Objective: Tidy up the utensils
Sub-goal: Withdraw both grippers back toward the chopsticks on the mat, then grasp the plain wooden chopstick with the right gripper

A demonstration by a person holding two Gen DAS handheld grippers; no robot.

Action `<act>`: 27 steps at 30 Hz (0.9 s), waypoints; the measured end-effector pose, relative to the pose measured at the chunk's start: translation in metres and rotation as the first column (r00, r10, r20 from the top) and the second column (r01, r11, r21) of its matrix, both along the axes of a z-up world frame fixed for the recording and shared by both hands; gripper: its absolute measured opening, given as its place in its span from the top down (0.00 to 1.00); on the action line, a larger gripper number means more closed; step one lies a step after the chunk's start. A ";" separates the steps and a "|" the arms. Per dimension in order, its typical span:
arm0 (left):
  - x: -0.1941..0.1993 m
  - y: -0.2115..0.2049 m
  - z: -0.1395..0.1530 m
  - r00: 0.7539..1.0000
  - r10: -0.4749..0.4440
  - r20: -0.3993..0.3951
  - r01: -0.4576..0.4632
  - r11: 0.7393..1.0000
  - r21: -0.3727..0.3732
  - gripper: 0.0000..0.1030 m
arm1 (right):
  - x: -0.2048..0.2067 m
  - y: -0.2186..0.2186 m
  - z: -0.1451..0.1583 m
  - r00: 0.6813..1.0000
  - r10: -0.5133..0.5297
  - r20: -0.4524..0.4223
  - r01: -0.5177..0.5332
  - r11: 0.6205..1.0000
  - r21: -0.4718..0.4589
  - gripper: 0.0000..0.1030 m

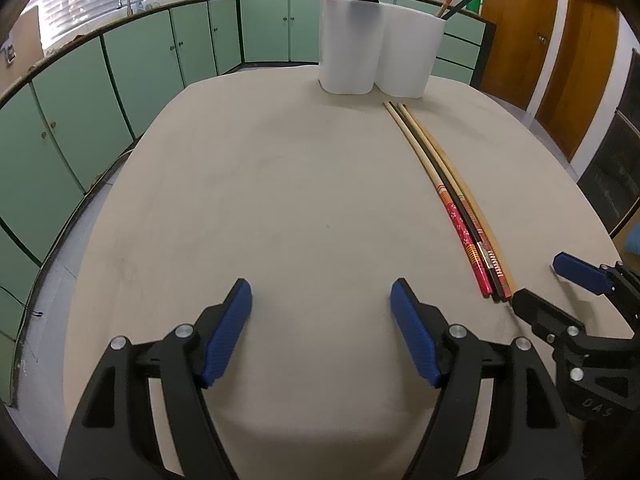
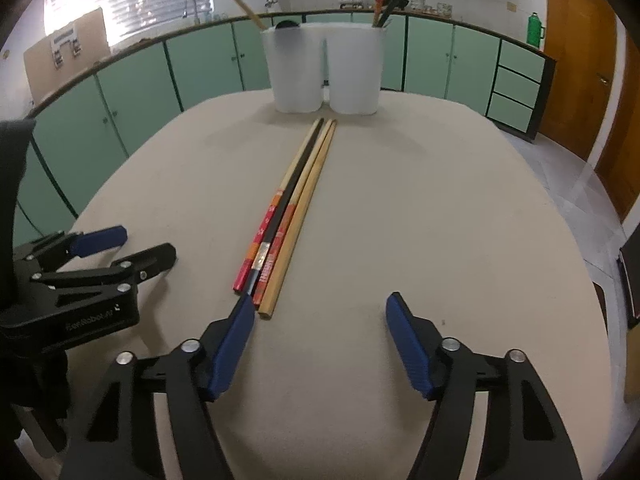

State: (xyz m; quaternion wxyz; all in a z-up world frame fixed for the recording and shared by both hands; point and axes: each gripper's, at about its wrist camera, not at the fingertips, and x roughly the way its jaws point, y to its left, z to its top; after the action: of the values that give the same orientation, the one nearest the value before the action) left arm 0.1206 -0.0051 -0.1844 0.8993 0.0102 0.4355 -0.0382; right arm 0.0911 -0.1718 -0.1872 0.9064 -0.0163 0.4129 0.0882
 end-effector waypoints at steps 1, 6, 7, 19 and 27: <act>0.001 0.000 0.000 1.000 0.000 0.000 0.000 1.000 0.000 0.31 | 0.000 0.001 0.000 1.000 0.000 -0.001 0.000 1.000 -0.006 0.37; 0.003 -0.001 0.000 1.000 0.002 -0.001 -0.002 1.000 -0.004 0.31 | -0.001 -0.006 0.000 0.999 -0.044 0.000 0.044 0.999 -0.005 0.40; 0.003 -0.001 0.000 1.000 0.002 -0.001 -0.002 1.000 -0.003 0.31 | -0.001 -0.009 0.000 0.998 -0.056 0.000 0.056 0.998 0.003 0.40; 0.005 -0.004 -0.001 1.000 0.012 -0.002 -0.012 1.000 -0.004 0.31 | 0.005 0.000 0.001 1.000 -0.002 0.005 0.002 1.000 -0.010 0.70; 0.006 -0.010 0.001 1.000 -0.006 0.000 0.006 1.000 -0.022 0.30 | 0.004 0.001 0.001 1.000 0.010 0.011 -0.010 1.000 -0.009 0.93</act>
State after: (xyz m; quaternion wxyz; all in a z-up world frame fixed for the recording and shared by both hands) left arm 0.1262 -0.0148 -0.1837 0.8993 0.0017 0.4349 -0.0454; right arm 0.0947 -0.1705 -0.1857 0.9081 -0.0229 0.4081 0.0907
